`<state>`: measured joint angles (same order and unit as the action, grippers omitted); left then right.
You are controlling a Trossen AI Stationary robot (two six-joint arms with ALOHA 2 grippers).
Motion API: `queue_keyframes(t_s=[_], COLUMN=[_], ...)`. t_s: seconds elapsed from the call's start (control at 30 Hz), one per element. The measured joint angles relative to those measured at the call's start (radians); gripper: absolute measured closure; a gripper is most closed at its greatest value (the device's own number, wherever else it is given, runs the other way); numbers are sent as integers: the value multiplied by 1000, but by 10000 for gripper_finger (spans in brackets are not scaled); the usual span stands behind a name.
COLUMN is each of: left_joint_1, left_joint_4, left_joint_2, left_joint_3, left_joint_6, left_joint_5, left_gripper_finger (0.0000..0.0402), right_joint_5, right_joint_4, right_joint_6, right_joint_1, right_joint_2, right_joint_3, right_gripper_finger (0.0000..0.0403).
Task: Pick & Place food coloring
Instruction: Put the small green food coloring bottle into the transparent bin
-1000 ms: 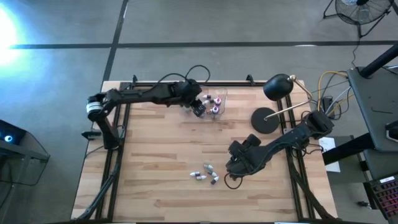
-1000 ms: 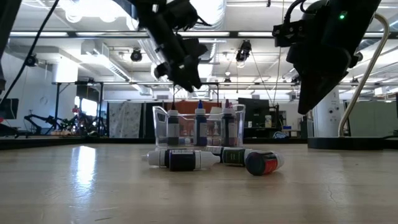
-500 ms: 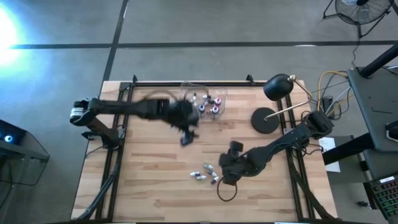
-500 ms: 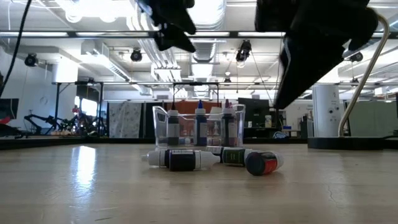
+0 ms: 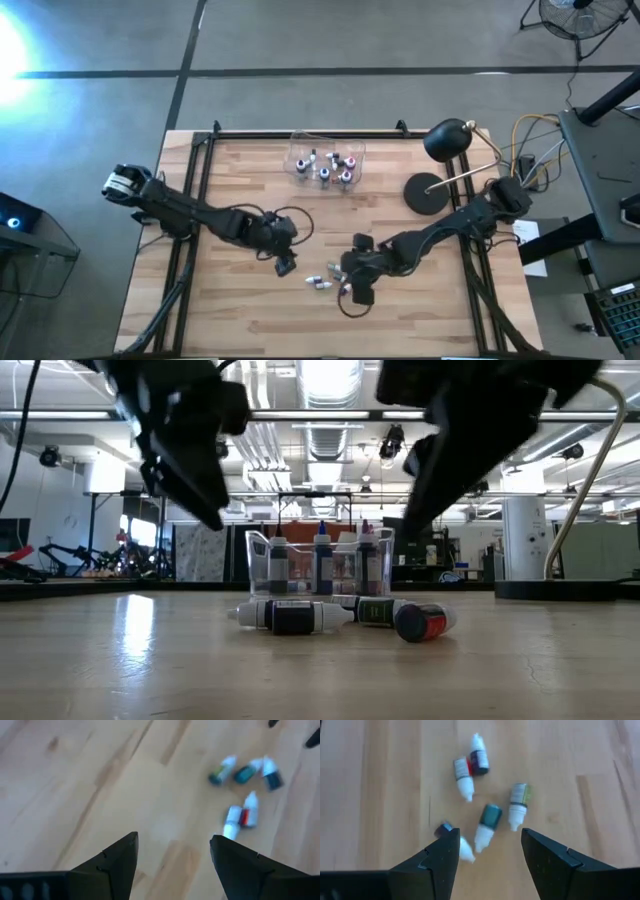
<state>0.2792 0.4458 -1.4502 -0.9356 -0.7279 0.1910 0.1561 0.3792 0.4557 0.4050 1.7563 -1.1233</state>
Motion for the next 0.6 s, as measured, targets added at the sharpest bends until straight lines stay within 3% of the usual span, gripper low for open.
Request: queue_keyframes(t_s=[0.2,0.43,0.6], left_joint_1=[13,11,8], left_joint_4=[-7,-27,-70], left_joint_2=[19,114,201], left_joint_3=[54,137,213], left_joint_6=[55,108,106], left_joint_5=[-17,7,20], left_gripper_finger=[180,180,180], right_joint_5=[26,127,131], right_joint_4=[-35,28,36], right_joint_6=[197,185,175], right_joint_1=[-33,-32,-51], right_joint_2=[80,168,216], right_joint_3=[-26,-101,-142], right_gripper_finger=[197,197,197])
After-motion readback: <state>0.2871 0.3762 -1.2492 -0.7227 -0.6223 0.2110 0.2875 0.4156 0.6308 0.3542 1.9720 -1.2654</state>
